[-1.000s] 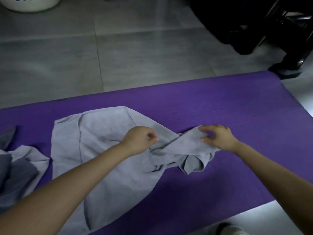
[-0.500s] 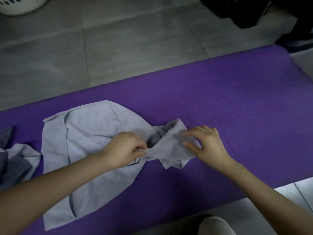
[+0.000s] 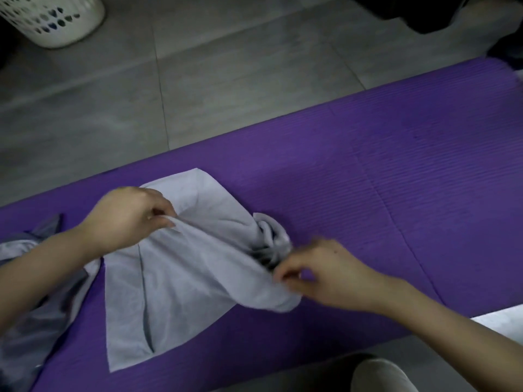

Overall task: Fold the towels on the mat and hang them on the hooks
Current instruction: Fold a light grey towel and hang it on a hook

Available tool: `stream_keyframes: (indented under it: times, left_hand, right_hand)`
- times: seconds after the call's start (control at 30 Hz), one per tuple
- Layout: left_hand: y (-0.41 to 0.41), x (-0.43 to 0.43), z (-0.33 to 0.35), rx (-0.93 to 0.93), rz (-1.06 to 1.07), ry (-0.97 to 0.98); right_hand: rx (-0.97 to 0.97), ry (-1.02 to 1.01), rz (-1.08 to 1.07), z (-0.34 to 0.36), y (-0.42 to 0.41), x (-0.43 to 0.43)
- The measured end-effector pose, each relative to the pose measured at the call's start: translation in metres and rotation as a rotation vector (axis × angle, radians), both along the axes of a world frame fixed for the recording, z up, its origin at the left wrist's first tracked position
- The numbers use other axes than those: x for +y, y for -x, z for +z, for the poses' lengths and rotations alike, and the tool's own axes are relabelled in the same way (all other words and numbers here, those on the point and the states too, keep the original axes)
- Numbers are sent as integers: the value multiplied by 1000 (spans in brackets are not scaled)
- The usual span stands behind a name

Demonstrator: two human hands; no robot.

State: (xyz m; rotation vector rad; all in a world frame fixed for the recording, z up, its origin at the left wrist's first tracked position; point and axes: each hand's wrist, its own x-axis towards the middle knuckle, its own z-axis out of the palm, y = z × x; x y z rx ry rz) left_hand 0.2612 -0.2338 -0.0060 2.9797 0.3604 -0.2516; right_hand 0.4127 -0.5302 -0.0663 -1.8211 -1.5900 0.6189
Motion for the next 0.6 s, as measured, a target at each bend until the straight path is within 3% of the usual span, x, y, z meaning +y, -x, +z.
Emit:
stream_keyframes:
  times: [0.07,0.1,0.2,0.37,0.47,0.6]
  left_hand:
    - [6,14,-5,104,15,-7]
    - [9,20,-9,154,4,-14]
    - [17,30,-15,255,24,-6]
    - [29,37,-17,227,68,59]
    - [35,38,-15,207,101,104]
    - [40,40,-8,104,214,240]
  right_hand:
    - [414,155,31,1,5,-3]
    - [478,125,-65,-4,0,0]
    - [126,69,-268,-32,-14,16]
    - [-185,143,-65,-71,-13,59]
    - [-333,88,-72,-78,-11,72]
    - [-244,3,-211,-50,-29,50]
